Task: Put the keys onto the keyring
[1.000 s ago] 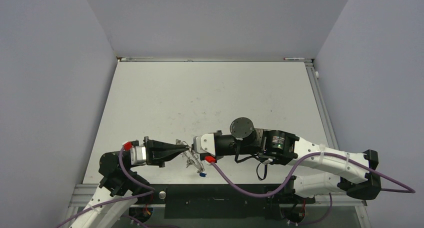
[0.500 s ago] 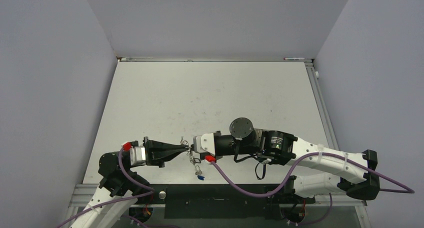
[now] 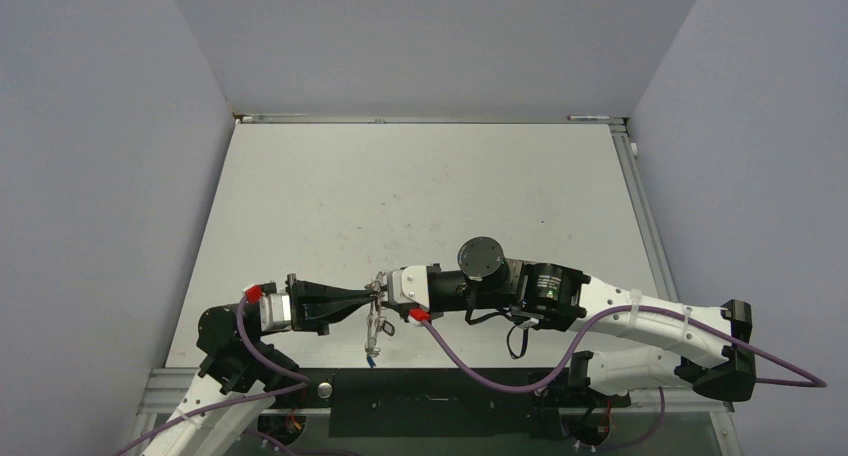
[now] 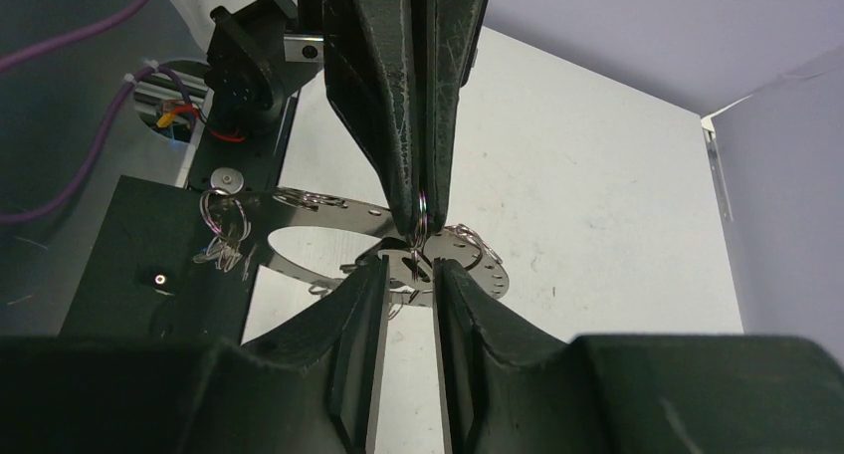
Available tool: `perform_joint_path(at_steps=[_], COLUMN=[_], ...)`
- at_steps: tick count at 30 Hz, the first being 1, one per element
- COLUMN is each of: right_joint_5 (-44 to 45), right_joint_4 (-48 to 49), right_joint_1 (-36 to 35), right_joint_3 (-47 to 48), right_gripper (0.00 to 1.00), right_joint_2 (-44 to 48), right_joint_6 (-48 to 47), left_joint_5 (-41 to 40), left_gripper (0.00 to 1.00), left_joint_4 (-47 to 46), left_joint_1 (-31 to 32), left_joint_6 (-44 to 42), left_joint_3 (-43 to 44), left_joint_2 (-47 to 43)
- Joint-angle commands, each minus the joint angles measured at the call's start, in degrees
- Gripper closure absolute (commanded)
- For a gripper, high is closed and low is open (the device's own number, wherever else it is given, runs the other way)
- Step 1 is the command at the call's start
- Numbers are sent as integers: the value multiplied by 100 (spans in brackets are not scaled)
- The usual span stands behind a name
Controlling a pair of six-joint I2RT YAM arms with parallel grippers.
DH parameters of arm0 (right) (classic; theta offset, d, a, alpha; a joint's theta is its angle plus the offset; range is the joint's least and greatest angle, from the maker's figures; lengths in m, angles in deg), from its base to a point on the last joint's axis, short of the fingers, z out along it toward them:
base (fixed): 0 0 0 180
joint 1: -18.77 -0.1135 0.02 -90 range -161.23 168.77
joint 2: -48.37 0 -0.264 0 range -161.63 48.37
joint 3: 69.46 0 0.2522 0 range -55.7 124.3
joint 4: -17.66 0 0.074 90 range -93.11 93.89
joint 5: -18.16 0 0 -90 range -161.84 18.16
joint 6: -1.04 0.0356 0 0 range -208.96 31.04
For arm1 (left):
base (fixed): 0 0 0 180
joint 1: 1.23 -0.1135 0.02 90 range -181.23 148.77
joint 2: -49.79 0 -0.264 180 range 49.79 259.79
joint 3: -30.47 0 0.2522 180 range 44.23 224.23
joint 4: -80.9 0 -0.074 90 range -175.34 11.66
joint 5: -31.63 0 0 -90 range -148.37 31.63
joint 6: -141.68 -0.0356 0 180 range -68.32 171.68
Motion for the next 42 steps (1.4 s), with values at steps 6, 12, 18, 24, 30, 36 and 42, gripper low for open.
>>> perform_joint_path(at_steps=[6,12,18,24,30,36,42], right_joint_5=[-54,-139,-218,-345,-437,-469,-480], right_joint_4=[119,249,357,535,633,758,1095], right_joint_1=[87,79,83,79,88,90,186], right_joint_3=[53,46,63,89,104,73,-94], right_gripper=[67,67,69,73,77,85,94], right_joint_2=[253,189,30,-42,-149,-206,-140], right_joint_6=[61,56,69,100,122,148,206], left_joint_5=[-128,-124,-162,-184,-204,-241,-234], left_gripper=[100,100,100,100,100,100,100], left_joint_4=[-458,-466,-475,-486,-475,-466,-467], left_joint_1=[-43,-43,-57,-70,-78,-78,-83], left_joint_6=[89,95,89,89,89,80,67], left_joint_3=[98,98,89,82,81,71,71], left_joint_2=[-40,-31,-64,-91,-134,-174,-178])
